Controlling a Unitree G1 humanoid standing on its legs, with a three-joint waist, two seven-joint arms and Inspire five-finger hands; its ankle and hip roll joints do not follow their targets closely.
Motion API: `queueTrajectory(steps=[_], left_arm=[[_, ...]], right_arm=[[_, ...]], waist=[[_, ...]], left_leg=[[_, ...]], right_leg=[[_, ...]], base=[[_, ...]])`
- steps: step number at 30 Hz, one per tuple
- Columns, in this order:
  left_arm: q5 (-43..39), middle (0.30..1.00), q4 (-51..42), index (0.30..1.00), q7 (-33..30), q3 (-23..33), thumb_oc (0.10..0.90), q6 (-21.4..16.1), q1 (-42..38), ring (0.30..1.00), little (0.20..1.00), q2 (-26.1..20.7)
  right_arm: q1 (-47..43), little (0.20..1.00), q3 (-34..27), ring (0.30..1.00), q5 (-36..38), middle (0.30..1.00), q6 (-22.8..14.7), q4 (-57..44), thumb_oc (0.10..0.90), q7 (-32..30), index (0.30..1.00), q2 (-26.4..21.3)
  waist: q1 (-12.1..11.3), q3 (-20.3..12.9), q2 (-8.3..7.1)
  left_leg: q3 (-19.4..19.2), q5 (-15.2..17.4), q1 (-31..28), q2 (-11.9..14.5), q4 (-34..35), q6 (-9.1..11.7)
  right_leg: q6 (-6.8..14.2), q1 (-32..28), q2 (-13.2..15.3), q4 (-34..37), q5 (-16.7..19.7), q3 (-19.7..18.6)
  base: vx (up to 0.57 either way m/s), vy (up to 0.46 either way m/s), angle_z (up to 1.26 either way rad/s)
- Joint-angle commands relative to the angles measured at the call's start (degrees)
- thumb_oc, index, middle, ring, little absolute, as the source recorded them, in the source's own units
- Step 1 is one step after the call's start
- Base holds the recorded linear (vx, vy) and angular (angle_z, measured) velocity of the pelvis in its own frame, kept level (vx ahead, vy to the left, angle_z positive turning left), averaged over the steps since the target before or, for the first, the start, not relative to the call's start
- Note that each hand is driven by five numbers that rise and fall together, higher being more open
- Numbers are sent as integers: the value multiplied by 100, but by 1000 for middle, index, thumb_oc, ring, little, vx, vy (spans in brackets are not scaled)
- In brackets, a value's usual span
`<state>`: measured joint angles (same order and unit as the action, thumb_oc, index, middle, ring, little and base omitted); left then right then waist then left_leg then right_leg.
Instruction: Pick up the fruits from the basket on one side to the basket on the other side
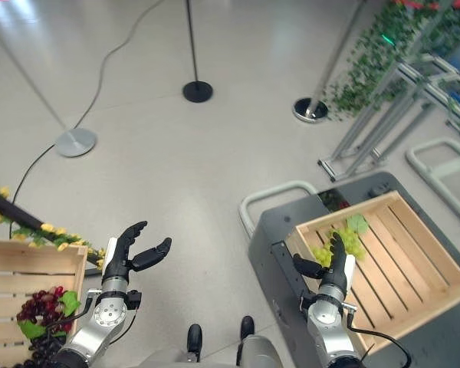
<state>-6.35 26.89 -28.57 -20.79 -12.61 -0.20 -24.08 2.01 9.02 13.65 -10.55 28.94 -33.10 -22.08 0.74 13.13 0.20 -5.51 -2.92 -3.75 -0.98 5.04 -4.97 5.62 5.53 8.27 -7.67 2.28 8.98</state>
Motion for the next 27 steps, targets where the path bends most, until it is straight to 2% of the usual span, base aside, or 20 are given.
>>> queueTrajectory(steps=[1,2,3,7,11,15,17,20,22,27], left_arm=[[117,900,-585,900,5,394,800,-273,-169,900,900,-329],[105,900,-570,900,5,372,800,-222,-249,900,900,-332],[57,900,-547,900,61,342,800,-208,-323,900,900,-362],[178,900,-815,900,337,411,800,-239,-241,900,900,-506],[174,900,-1014,900,493,401,800,-276,-274,900,900,-651],[143,900,-1260,900,678,287,800,-424,-493,900,900,-857],[49,900,-1317,900,726,202,800,-536,-713,900,900,-945],[-11,900,-1285,900,700,121,800,-680,-898,900,900,-998],[-74,900,-1333,900,627,36,800,-824,-1137,900,900,-1055],[-145,900,-1469,900,442,-75,800,-1026,-1405,900,900,-1094]], right_arm=[[-456,900,-338,900,-525,900,-713,-434,800,-256,900,-497],[-590,900,-344,900,-522,900,-643,-329,800,-332,900,-610],[-722,900,-341,900,-550,900,-490,-256,800,-480,900,-770],[-718,900,-578,900,-926,900,-110,-302,800,-536,900,-1114],[-905,900,-653,900,-1134,900,77,-106,800,-515,900,-1466],[-1394,900,-520,900,-1120,900,347,116,800,-526,900,-1901],[-1923,900,-338,900,-1012,900,529,389,800,-547,900,-2163],[-2413,900,-139,900,-954,900,728,652,800,-561,900,-2365],[-2978,900,67,900,-898,900,972,1010,800,-586,900,-2688],[-3787,900,468,900,-976,900,1341,1621,800,-447,900,-3070]], waist=[[-199,-238,-221],[-255,-269,-233],[-256,-284,-250],[-257,-232,-262],[-315,-128,-248],[-430,118,-229],[-504,356,-187],[-544,536,-152],[-615,777,-76],[-675,1128,44]], left_leg=[[-73,253,110,90,-266,305],[-73,238,141,116,-243,337],[2,251,167,130,-261,350],[7,290,190,196,-364,390],[50,308,243,195,-415,421],[129,326,470,172,-590,452],[205,321,676,162,-738,476],[243,327,836,152,-844,494],[275,298,1092,131,-954,525],[300,265,1524,76,-1194,549]], right_leg=[[37,-355,-45,176,191,173],[19,-466,-58,401,185,211],[5,-486,-142,555,196,46],[-25,-545,-152,644,189,22],[-30,-550,-146,704,200,47],[-43,-444,-111,655,191,127],[-58,-335,-88,588,187,178],[-69,-247,-81,554,180,208],[-86,-89,-86,534,183,270],[-128,226,-86,447,199,361]], base=[[38,-107,-35],[60,-145,-27],[94,-173,-36],[96,-114,-5],[36,-90,1],[-46,-90,1],[-108,-96,10],[-108,-78,14],[-158,-57,13],[-135,-20,10]])
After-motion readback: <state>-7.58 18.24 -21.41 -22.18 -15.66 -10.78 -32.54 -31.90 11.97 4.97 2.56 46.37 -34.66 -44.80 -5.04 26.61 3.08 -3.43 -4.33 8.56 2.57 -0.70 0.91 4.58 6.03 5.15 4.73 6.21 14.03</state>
